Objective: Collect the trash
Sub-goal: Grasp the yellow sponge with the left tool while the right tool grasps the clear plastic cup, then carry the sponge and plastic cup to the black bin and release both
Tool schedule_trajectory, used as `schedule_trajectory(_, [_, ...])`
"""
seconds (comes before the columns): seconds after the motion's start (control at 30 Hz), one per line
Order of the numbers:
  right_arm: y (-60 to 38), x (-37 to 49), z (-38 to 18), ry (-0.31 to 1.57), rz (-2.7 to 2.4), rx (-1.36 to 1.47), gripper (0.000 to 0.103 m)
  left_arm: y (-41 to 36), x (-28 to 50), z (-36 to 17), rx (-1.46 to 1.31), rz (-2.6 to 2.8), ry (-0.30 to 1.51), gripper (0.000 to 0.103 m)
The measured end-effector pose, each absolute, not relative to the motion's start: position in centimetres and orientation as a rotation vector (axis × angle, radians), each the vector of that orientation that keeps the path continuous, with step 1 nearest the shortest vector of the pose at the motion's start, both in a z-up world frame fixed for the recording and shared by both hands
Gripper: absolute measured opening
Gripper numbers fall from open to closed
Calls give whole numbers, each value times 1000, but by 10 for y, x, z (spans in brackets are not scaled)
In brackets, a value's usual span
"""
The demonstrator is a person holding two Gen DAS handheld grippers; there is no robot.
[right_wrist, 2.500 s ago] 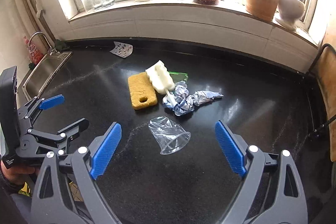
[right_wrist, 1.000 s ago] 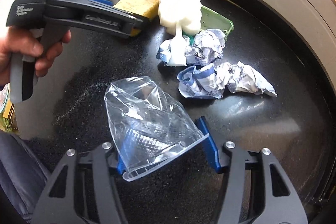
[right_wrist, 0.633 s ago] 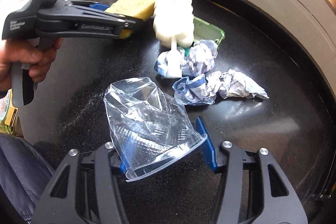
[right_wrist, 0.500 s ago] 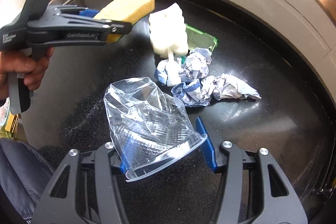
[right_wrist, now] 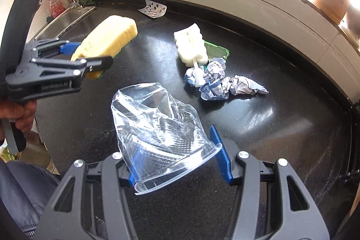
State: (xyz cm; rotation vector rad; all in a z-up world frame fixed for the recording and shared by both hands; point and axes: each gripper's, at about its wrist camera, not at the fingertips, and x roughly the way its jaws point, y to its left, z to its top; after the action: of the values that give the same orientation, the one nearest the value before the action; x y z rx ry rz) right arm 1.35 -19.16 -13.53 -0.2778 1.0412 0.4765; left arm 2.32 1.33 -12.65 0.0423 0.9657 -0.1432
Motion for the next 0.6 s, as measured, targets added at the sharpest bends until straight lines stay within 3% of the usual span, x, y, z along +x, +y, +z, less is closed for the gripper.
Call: schedule_trajectory(0.6, [-159, 6, -114, 987, 486, -280, 54, 46, -31, -99, 11, -72, 891, 60])
